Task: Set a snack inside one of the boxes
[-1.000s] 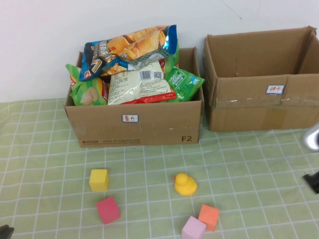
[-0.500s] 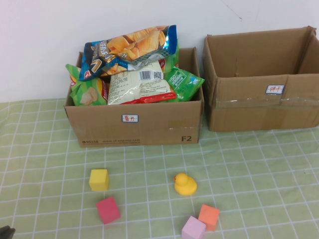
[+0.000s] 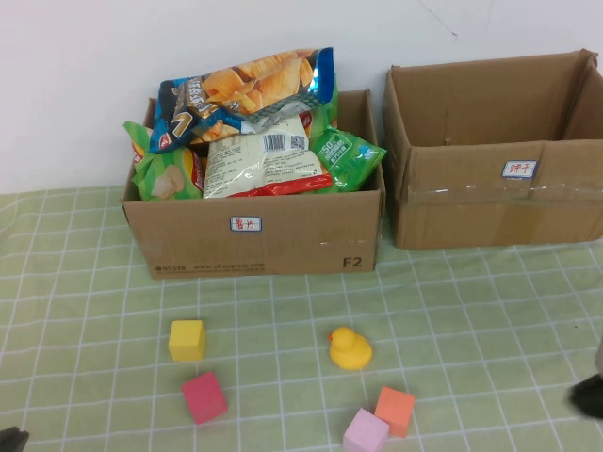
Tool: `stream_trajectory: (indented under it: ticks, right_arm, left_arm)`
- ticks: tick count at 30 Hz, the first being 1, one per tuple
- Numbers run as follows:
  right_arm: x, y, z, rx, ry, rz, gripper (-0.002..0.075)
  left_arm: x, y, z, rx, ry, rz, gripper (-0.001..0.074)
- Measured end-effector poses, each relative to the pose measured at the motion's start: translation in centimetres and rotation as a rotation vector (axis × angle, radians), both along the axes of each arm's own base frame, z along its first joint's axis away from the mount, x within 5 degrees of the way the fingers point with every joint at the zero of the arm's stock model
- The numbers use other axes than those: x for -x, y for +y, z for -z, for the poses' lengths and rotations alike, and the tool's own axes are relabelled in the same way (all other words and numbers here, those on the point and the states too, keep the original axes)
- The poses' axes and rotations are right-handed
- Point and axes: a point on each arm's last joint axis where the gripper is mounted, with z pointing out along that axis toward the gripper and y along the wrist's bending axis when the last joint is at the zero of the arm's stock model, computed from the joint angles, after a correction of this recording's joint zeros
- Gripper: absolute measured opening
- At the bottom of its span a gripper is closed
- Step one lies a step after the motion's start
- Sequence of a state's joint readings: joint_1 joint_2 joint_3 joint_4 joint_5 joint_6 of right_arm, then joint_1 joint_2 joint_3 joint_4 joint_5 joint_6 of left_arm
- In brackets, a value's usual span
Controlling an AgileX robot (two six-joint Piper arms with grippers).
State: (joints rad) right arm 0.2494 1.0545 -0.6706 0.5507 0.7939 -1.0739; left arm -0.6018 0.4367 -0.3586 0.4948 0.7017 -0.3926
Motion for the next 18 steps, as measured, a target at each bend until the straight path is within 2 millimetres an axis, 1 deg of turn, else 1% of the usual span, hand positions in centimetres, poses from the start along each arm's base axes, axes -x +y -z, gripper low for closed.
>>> stream_trajectory:
  ticks: [3, 4, 9, 12, 14, 16, 18]
  right_arm:
    - [-0.8, -1.6, 0.4, 0.129, -0.018, 0.176, -0.0002]
    - [-1.1, -2.1, 0.4, 0.158, -0.022, 0.262, -0.0002]
    - [-2.3, -4.8, 0.0, 0.295, -0.123, 0.584, -0.0002]
    - [-2.7, -5.7, -0.8, 0.282, -0.215, 0.735, -0.0002]
    - [-2.6, -6.0, -1.4, 0.239, -0.291, 0.785, -0.0002]
    - [-2.0, -6.2, -2.1, 0.173, -0.372, 0.823, -0.0002]
    - [-0.9, -6.4, -2.7, 0.089, -0.448, 0.846, -0.0002]
  left_arm:
    - [0.0, 0.0, 0.0, 0.001, -0.001, 0.001, -0.0001]
    - [0.0, 0.0, 0.0, 0.001, -0.001, 0.001, -0.0001]
    - [0.0, 0.0, 0.0, 0.003, -0.005, 0.003, -0.0001]
    - [0.0, 0.0, 0.0, 0.004, -0.006, 0.004, -0.0001]
    - [0.0, 0.0, 0.0, 0.004, -0.006, 0.004, -0.0001]
    - [0.0, -0.1, -0.1, 0.004, -0.006, 0.004, -0.0001]
    - [0.0, -0.1, 0.0, 0.006, -0.005, 0.004, -0.0001]
